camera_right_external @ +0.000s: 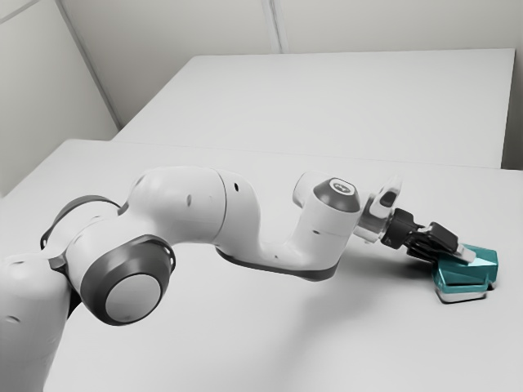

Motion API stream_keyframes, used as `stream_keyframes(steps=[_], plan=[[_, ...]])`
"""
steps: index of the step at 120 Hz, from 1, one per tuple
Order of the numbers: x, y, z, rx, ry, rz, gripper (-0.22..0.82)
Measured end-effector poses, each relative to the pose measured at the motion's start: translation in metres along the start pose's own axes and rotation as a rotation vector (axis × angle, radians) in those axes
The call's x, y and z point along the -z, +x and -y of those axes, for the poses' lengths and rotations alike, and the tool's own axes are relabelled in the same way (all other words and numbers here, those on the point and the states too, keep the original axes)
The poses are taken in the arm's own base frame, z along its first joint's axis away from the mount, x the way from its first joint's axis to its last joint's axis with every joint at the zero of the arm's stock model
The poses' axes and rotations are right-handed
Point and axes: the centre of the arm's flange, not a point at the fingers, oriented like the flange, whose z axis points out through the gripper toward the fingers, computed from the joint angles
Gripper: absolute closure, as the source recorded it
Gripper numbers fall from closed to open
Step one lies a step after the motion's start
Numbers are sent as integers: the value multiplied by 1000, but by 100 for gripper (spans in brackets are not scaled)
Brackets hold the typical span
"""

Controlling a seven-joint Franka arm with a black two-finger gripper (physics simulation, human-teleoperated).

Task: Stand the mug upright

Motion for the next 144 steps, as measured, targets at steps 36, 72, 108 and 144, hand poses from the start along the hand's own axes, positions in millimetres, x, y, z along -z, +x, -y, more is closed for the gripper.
stream_keyframes(steps=[36, 72, 108, 144], plan=[[2, 1, 0, -15, 13, 10, 68], [29, 18, -47, -106, 50, 34, 75], [116, 45, -90, -268, 267, 163, 76], [182, 48, -102, -280, 510, 293, 76]])
